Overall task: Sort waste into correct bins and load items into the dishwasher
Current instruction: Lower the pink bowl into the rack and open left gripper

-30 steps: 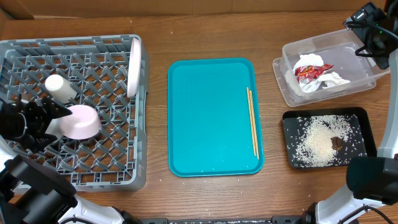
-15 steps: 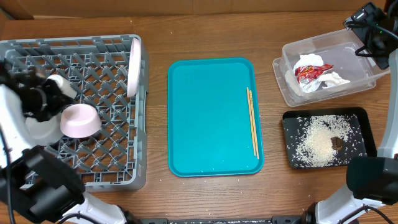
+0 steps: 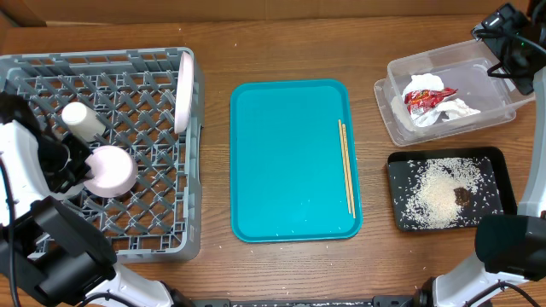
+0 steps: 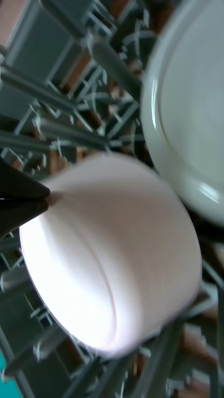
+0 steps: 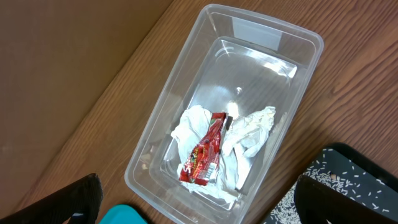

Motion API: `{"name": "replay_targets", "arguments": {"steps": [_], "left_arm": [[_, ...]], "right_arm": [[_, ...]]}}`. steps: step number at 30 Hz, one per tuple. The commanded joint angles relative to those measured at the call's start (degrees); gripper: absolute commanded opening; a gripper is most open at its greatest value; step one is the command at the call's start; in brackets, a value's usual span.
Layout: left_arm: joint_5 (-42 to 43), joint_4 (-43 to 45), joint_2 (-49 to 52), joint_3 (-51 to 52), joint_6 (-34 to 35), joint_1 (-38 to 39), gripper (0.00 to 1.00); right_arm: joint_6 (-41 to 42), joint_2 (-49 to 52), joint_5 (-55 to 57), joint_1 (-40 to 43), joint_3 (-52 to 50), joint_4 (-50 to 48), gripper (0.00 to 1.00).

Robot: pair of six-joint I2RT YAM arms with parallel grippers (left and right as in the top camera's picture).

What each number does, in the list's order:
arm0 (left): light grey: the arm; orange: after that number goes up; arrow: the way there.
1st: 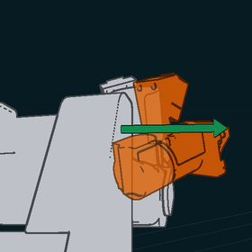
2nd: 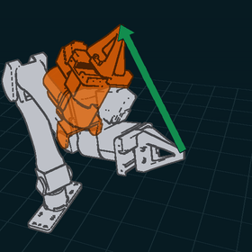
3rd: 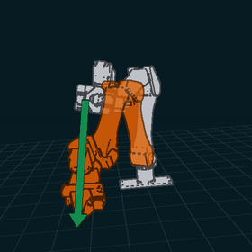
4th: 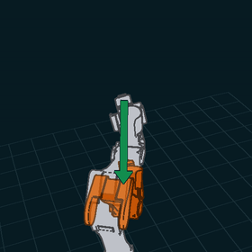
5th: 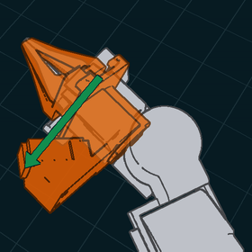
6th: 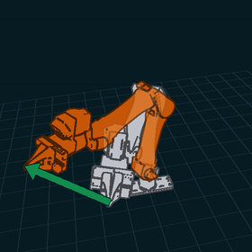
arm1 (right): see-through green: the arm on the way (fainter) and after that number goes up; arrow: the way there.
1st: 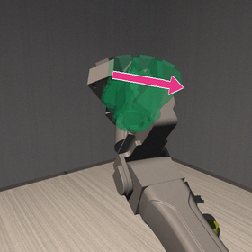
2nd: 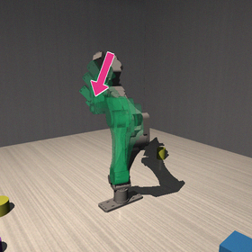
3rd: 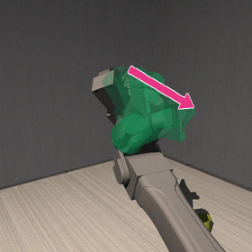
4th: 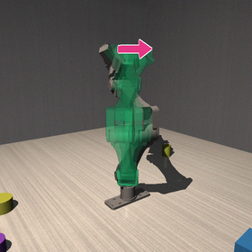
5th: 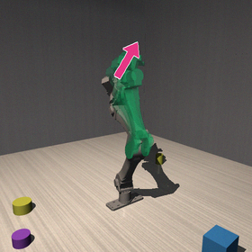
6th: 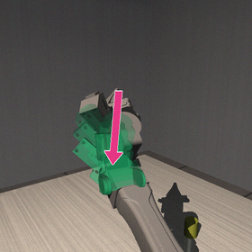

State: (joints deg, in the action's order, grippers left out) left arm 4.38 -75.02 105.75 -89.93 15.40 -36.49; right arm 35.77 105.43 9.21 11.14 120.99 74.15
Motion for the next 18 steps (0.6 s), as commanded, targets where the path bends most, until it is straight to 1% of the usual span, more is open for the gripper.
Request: {"name": "replay_targets", "arguments": {"steps": [1,6,9,11,18], "left_arm": [[-1.8,-1.2,-0.4,0.1,1.5,-1.1,0.04],[0.7,-1.0,-3.3,-0.7,1.5,-1.1,0.04],[4.0,2.1,-6.0,-0.9,1.0,-1.0,0.04],[6.4,4.9,-6.9,-0.9,-0.7,-0.7,0.04],[4.2,9.0,-4.2,0.5,-1.0,0.6,0.04]], "right_arm": [[-0.2,-0.4,0.2,-0.1,0.0,-0.3,1.0],[-0.2,-0.4,0.2,-0.1,0.0,-0.3,1.0],[-0.1,-0.4,0.2,-0.1,0.0,-0.3,1.0],[-0.1,-0.4,0.2,-0.1,0.0,-0.3,1.0],[-0.1,-0.4,0.2,-0.1,0.0,-0.3,1.0]]}}
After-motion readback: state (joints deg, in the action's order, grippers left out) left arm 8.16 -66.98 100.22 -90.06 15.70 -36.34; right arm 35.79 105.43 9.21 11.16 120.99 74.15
